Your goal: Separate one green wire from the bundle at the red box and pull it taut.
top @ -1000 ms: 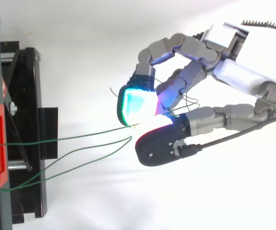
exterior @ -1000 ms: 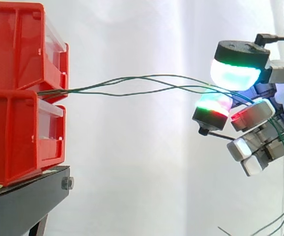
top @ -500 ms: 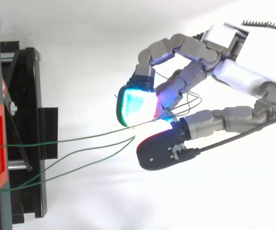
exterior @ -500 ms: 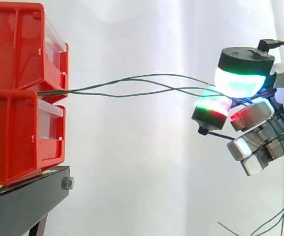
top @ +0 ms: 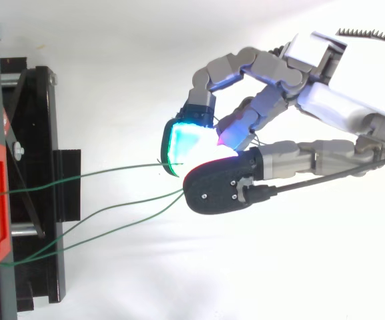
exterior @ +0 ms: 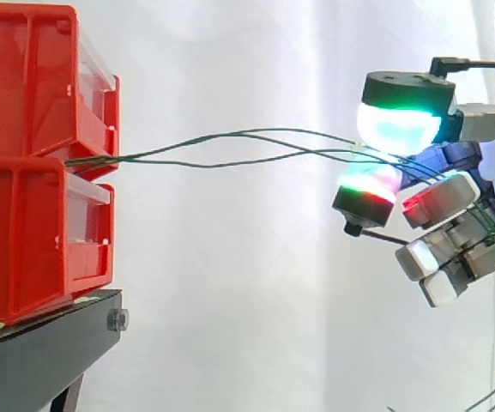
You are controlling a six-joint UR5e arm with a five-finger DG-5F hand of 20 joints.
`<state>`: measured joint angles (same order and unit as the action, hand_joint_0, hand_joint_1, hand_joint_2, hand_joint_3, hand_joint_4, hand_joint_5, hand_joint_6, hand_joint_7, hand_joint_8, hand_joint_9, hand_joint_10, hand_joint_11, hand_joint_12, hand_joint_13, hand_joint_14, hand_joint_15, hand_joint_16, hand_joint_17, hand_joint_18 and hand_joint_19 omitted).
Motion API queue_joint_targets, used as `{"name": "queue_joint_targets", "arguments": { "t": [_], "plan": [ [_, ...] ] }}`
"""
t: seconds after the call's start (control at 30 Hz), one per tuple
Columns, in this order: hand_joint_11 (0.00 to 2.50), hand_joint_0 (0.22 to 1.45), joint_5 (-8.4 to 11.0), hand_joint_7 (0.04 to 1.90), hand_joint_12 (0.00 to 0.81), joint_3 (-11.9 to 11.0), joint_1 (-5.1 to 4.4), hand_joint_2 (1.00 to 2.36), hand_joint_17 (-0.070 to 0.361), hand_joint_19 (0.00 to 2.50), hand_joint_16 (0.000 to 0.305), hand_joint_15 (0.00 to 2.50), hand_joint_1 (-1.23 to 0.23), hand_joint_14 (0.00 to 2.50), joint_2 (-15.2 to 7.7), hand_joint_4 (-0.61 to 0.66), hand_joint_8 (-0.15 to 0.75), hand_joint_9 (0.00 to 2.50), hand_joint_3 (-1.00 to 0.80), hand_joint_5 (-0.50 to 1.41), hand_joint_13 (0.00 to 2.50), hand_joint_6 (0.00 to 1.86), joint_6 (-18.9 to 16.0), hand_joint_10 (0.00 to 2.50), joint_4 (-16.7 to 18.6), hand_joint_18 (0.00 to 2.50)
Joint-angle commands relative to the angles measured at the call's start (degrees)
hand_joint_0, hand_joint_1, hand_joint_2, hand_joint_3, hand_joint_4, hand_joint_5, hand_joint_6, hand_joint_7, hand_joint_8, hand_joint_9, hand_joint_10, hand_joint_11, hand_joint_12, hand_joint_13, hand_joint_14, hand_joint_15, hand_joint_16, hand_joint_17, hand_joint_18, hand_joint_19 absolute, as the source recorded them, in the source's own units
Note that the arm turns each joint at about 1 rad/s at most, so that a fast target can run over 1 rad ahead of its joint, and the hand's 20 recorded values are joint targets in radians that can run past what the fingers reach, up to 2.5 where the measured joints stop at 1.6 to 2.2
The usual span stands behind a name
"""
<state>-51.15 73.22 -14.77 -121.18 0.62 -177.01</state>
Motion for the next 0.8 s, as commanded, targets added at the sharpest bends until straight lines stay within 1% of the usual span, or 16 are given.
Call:
{"name": "queue_joint_targets", "arguments": {
  "t": [0.0,0.23,0.4,0.5,0.67,0.77],
  "plan": [
    [1.45,0.59,0.0,1.08,0.385,0.0,0.0,1.01,0.118,0.78,0.053,0.84,-0.59,0.03,-0.02,0.08,0.255,1.27,-0.35,-0.15,0.91,0.88,-0.01,0.01,-0.09,0.69],
    [1.45,0.59,0.09,1.09,0.389,0.0,0.0,1.01,0.119,0.78,0.053,0.84,-0.59,0.03,-0.02,0.08,0.256,1.28,-0.33,-0.15,0.91,0.87,0.26,0.02,0.0,0.69],
    [1.45,0.6,0.17,1.12,0.386,0.0,0.0,1.02,0.119,0.77,0.053,0.83,-0.66,0.03,0.15,0.06,0.257,1.3,-0.21,-0.14,0.92,0.88,0.26,0.02,0.0,0.7],
    [1.45,0.6,0.17,1.11,0.411,0.0,0.0,1.02,0.128,0.74,0.057,0.82,-0.69,0.03,0.15,0.02,0.276,1.34,-0.15,-0.13,0.95,0.89,0.26,0.01,0.0,0.76],
    [1.43,0.6,0.0,1.11,0.42,0.08,-0.08,1.01,0.135,0.72,0.06,0.8,-0.71,0.03,-0.02,-0.04,0.278,1.35,-0.11,-0.12,0.96,0.89,0.96,0.01,0.35,0.79],
    [1.3,0.6,0.0,1.11,0.416,0.0,0.0,1.01,0.136,0.71,0.06,0.75,-0.72,0.03,0.15,-0.06,0.267,1.32,-0.11,-0.11,0.92,0.88,1.57,0.02,0.35,0.79]
  ]
}}
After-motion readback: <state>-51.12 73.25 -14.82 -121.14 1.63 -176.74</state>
